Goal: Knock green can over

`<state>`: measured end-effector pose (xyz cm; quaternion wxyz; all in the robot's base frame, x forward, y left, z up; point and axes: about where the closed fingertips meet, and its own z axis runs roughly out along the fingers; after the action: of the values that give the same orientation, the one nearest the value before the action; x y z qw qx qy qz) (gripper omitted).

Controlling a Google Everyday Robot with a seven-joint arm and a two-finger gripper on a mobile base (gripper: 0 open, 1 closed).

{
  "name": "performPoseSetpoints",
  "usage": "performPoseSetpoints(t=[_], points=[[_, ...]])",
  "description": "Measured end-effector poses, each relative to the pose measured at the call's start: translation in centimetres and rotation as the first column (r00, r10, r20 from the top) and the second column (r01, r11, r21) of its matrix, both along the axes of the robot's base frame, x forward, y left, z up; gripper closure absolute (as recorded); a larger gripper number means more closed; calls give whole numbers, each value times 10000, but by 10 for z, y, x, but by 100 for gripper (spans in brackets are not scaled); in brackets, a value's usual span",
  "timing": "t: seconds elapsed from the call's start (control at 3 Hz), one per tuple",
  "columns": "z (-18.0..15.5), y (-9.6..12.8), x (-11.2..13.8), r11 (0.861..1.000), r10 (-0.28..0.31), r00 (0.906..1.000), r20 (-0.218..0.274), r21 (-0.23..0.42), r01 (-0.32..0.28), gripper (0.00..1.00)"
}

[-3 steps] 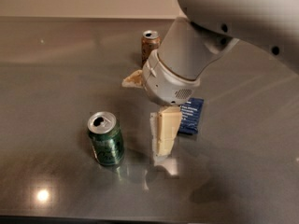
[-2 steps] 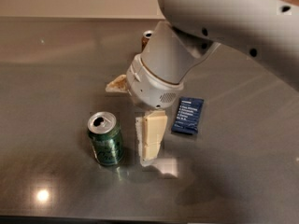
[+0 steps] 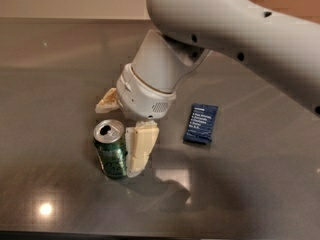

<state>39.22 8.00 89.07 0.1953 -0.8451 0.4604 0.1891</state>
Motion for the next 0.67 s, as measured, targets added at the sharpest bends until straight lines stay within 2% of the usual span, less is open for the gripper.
performPoseSetpoints(t=[0.67], points=[[5,9,5,9997,-20,9995,-323,244,28,64]])
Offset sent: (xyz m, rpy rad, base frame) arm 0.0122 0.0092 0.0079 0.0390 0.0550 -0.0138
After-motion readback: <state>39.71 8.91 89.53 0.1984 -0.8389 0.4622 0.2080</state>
